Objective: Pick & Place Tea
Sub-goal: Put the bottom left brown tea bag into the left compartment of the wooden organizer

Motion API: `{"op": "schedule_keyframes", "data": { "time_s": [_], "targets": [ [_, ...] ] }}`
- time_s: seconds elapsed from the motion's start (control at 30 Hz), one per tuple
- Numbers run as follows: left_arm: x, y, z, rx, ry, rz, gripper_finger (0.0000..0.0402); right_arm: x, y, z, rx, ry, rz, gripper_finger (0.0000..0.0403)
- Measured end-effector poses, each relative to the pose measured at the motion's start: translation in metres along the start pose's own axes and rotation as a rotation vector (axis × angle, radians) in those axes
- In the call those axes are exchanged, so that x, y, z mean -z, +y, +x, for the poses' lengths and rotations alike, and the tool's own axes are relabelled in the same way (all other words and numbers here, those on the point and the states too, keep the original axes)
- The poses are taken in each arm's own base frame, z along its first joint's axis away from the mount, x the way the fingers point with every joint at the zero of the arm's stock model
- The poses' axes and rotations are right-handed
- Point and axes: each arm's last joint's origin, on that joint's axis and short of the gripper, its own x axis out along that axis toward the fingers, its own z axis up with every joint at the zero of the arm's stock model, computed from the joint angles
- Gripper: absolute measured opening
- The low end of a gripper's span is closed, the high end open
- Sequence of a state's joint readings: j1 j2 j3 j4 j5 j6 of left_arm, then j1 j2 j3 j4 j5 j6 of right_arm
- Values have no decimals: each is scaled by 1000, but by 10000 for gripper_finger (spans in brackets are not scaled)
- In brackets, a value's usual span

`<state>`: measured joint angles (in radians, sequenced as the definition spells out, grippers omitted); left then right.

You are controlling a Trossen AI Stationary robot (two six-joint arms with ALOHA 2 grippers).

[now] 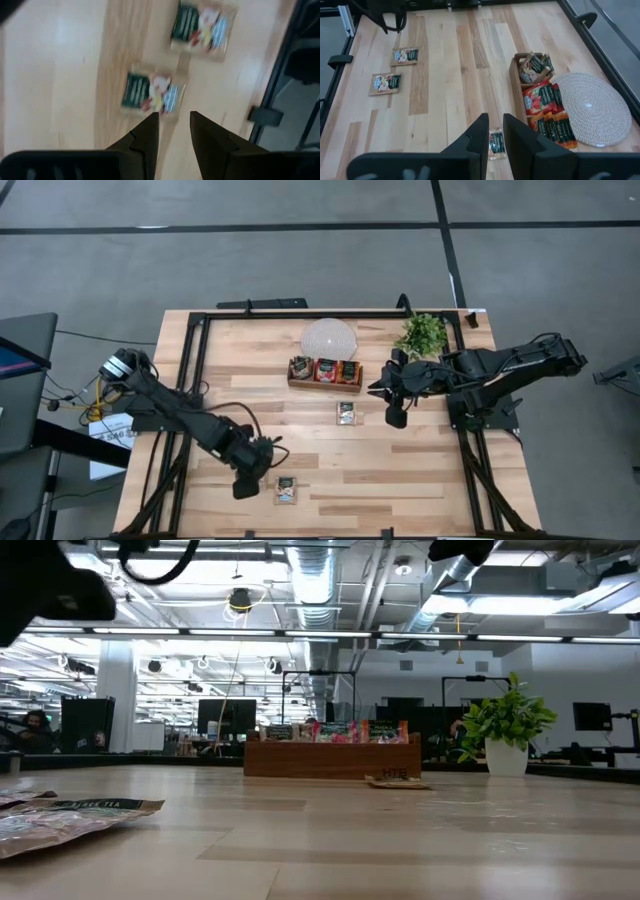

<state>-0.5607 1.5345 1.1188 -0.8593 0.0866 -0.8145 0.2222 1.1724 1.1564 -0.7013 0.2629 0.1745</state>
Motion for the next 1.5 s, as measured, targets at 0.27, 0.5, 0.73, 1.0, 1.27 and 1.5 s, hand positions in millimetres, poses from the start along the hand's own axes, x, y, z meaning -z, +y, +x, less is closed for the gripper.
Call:
{"op": "schedule_keyframes", "data": {
  "time_s": [0.27, 0.5, 0.73, 1.0, 1.27, 1.5],
  "targets": [
    [0, 4, -1, -97, -65, 0, 101, 0, 0, 0, -3, 1, -2, 49],
    [-1, 5, 5, -114, -99, 57, 101, 0, 0, 0, -2, 1, -26, 49],
    [7, 15, 27, -98, -94, -4, 101, 0, 0, 0, -3, 1, -28, 49],
    [10, 21, 42, -131, -71, -34, 101, 0, 0, 0, -3, 2, -49, 49],
    [8, 22, 80, -170, 38, -53, 101, 0, 0, 0, -3, 1, -52, 49],
    [8, 23, 98, -190, 95, -66, 99, 0, 0, 0, -3, 1, -52, 49]
  ]
}}
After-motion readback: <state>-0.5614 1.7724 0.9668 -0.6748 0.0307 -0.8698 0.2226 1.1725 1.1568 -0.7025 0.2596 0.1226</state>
